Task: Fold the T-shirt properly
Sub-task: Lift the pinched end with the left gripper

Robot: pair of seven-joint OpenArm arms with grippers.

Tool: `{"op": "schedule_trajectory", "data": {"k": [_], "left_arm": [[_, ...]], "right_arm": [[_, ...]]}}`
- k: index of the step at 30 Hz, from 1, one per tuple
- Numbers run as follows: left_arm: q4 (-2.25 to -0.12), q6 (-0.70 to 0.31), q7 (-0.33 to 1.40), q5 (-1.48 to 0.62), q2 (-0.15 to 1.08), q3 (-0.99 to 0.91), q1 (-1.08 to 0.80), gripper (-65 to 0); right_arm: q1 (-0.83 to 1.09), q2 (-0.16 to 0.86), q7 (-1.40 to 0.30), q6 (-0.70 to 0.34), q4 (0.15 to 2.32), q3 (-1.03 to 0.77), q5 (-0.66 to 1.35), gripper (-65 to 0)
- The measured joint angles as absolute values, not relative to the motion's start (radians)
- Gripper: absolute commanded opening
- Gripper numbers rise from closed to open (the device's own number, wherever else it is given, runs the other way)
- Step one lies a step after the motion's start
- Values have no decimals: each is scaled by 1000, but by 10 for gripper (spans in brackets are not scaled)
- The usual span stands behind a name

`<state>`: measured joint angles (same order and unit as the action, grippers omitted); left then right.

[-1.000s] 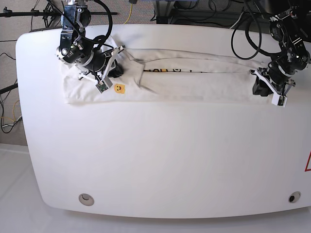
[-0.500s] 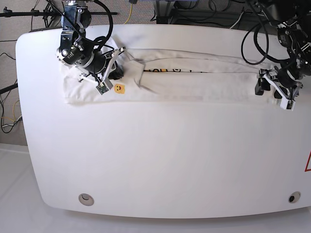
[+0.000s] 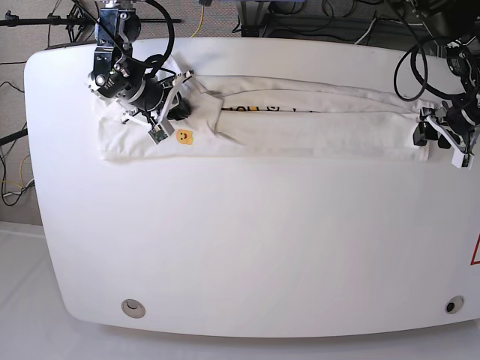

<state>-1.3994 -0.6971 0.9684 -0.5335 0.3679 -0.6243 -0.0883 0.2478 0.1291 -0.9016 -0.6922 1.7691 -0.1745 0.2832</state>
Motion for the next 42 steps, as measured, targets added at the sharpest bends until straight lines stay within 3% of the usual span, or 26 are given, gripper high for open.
{"op": "schedule_trajectory", "data": {"k": [24,28,36,38,42], "left_arm": [[-1361,-697,950,-541,339,-631,-114,-184],[-1359,-696,949,-542,345,-598,-115,-242],[-1338,-696,942,-540,347,-561,-105,-478],[-1334,-696,942,-541,347,-559,-105,-500],[-1333,-696,941,-548,344,-560,-106,-483]], "right_arm": [[247,130,-906,-693,1771,-171,266,-610],[247,130,-912,-692,1771,-171,265,-610],[248,128,-913,-693,1771,-171,265,-609],[248,127,-913,-692,1771,-171,265,-611],[247,126,-920,-693,1771,-171,265,-611]]}}
